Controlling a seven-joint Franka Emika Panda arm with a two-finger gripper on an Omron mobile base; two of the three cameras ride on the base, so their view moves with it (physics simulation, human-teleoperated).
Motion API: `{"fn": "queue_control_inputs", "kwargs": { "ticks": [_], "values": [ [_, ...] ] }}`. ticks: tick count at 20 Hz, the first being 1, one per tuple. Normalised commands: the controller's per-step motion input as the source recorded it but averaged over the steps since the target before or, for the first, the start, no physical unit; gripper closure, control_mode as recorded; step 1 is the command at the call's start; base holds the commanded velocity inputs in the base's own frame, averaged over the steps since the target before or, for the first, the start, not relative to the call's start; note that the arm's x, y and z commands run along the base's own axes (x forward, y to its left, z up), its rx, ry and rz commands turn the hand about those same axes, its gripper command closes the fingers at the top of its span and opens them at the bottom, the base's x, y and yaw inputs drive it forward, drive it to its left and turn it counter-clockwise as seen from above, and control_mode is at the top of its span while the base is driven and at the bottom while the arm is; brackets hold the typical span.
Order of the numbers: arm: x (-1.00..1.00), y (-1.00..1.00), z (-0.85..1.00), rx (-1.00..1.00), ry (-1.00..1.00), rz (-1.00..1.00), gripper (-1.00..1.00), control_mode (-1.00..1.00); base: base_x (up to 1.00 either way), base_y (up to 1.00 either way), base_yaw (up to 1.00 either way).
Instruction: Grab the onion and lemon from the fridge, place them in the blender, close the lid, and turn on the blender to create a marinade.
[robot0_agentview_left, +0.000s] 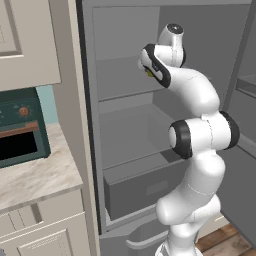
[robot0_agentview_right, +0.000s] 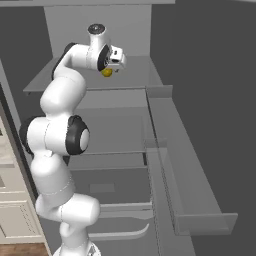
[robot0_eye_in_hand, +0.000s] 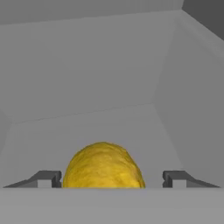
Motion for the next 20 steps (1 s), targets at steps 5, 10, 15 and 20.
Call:
{"fn": "queue_control_inputs", "kwargs": {
  "ticks": [5, 10, 15, 20],
  "values": [
    [-0.32, 0.0, -0.44, 0.0, 0.0, 0.0, 1.0, -1.0, 0.0, 0.0, 0.0],
    [-0.14, 0.0, -0.43, 0.0, 0.0, 0.0, 1.0, -1.0, 0.0, 0.0, 0.0],
    [-0.29, 0.0, -0.04, 0.0, -0.07, 0.0, 1.0, -1.0, 0.0, 0.0, 0.0],
    [-0.95, 0.0, 0.01, -0.02, -0.23, 0.0, 1.0, -1.0, 0.0, 0.0, 0.0]
  ]
}}
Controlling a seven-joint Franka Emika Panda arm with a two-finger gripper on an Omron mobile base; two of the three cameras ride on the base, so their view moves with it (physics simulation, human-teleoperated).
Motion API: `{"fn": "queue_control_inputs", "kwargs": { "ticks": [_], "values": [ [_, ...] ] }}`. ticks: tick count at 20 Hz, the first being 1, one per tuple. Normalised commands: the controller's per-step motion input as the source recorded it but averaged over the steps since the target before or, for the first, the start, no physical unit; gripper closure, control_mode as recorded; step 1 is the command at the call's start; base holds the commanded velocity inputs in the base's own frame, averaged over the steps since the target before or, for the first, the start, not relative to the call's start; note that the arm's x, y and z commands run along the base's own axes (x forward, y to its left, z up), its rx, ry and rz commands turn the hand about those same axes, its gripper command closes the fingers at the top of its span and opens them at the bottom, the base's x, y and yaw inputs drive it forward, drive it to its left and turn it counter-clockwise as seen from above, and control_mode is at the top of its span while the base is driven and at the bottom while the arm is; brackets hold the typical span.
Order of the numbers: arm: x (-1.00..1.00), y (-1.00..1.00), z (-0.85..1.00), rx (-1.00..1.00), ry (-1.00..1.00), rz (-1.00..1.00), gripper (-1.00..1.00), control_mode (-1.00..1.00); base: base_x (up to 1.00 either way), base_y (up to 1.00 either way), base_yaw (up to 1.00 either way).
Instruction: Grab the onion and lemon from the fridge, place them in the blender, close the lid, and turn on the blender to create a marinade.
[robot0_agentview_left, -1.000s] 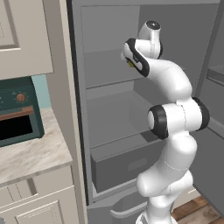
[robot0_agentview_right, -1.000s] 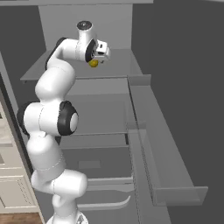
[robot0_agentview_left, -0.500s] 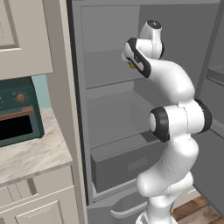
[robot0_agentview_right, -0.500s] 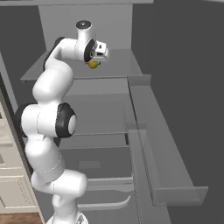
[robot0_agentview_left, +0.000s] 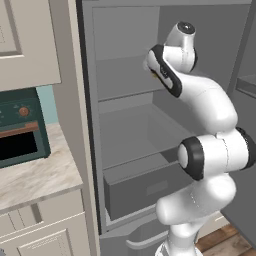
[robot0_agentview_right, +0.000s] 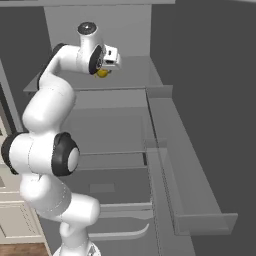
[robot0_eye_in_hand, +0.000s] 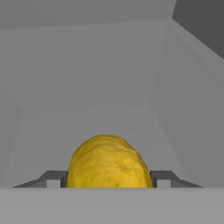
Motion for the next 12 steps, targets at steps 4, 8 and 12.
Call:
{"fn": "queue_control_inputs", "kwargs": {
  "ticks": [4, 8, 12],
  "values": [
    [-1.0, 0.0, 0.23, -0.02, -0.27, 0.0, 1.0, -1.0, 0.0, 0.0, 0.0],
    [-1.0, 0.01, 0.32, 0.0, -0.21, 0.0, 1.0, -1.0, 0.0, 0.0, 0.0],
    [-1.0, 0.07, 0.46, 0.01, -0.02, -0.01, 1.0, -1.0, 0.0, 0.0, 0.0]
  ]
}}
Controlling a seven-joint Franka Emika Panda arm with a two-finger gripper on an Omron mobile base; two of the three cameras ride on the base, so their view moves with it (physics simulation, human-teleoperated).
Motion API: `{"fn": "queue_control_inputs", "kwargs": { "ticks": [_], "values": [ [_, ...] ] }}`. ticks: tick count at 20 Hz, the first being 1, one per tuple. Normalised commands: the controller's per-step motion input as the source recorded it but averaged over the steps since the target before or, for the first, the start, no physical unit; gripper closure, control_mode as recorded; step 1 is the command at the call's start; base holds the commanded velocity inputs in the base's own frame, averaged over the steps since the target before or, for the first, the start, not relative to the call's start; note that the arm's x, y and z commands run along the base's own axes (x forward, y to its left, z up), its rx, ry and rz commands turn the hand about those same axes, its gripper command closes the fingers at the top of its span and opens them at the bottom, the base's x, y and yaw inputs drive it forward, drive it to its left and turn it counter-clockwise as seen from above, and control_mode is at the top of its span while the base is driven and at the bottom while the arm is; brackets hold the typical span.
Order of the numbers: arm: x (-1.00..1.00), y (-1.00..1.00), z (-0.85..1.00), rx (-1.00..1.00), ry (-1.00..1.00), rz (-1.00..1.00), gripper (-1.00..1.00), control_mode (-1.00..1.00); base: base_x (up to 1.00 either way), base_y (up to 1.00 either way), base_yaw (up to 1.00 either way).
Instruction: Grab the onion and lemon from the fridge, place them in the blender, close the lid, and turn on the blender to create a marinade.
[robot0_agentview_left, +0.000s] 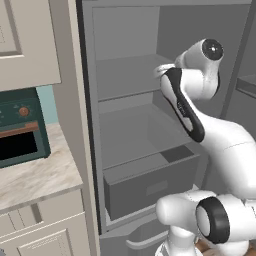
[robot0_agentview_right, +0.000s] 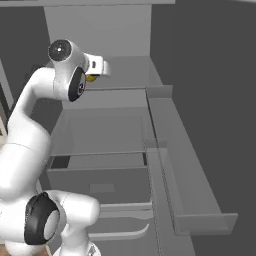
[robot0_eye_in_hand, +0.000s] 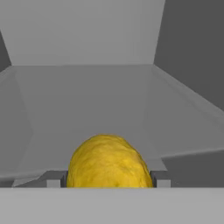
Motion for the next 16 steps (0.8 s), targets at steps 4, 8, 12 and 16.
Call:
{"fn": "queue_control_inputs", "kwargs": {
  "ticks": [4, 8, 12, 16],
  "values": [
    [-1.0, 0.11, 0.27, 0.04, 0.09, -0.01, 1.0, -1.0, 0.0, 0.0, 0.0],
    [-1.0, 0.28, 0.02, 0.04, 0.29, 0.0, 1.0, -1.0, 0.0, 0.0, 0.0],
    [-1.0, 0.28, -0.24, 0.03, 0.34, 0.0, 1.0, -1.0, 0.0, 0.0, 0.0],
    [-1.0, 0.04, -0.63, 0.02, 0.26, 0.0, 1.0, -1.0, 0.0, 0.0, 0.0]
  ]
}}
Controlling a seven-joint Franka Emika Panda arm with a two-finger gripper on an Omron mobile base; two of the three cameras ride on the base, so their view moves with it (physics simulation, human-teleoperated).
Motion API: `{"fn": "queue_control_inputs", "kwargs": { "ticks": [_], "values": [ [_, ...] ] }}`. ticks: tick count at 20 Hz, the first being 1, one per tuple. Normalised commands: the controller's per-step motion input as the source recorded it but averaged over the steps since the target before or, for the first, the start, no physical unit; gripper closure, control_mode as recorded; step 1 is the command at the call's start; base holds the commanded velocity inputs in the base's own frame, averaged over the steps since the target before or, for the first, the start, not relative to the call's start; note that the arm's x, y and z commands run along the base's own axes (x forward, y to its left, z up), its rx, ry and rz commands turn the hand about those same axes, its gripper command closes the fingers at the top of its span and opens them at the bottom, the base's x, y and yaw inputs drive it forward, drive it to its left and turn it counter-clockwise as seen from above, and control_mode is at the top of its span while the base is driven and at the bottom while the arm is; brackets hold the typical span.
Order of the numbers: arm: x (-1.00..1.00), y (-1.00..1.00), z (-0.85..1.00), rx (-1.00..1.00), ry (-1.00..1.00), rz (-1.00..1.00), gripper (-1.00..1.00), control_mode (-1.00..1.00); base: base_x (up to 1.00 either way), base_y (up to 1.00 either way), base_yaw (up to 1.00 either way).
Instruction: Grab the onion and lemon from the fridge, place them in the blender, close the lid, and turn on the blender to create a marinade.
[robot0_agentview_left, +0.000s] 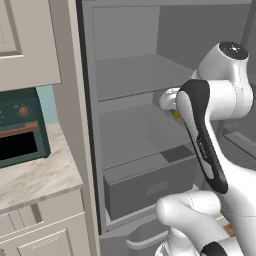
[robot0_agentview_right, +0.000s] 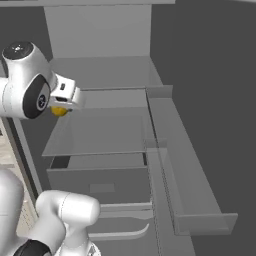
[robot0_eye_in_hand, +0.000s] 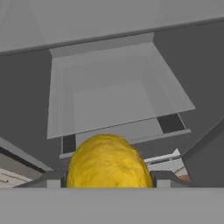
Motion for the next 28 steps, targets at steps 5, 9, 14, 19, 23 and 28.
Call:
{"fn": "queue_control_inputs", "kwargs": {
  "ticks": [5, 9, 14, 19, 23, 28],
  "values": [
    [-0.4, -0.03, -0.13, 0.0, 0.01, 0.0, 1.0, -1.0, 0.0, 0.0, 0.0],
    [-0.15, 0.0, 0.0, 0.0, 0.04, 0.0, 1.0, -1.0, 0.0, 0.0, 0.0],
    [-0.16, 0.0, 0.0, 0.01, 0.02, 0.0, 1.0, 1.0, -0.78, 0.11, 0.14],
    [0.0, 0.0, 0.0, 0.0, 0.0, 0.0, 1.0, 1.0, -0.34, 0.9, 0.6],
    [0.0, 0.0, 0.0, 0.0, 0.0, 0.0, 1.0, 1.0, -0.01, 1.0, 0.73],
    [0.0, 0.0, 0.0, 0.0, 0.0, 0.0, 1.0, 1.0, -0.07, 0.91, 0.85]
  ]
}}
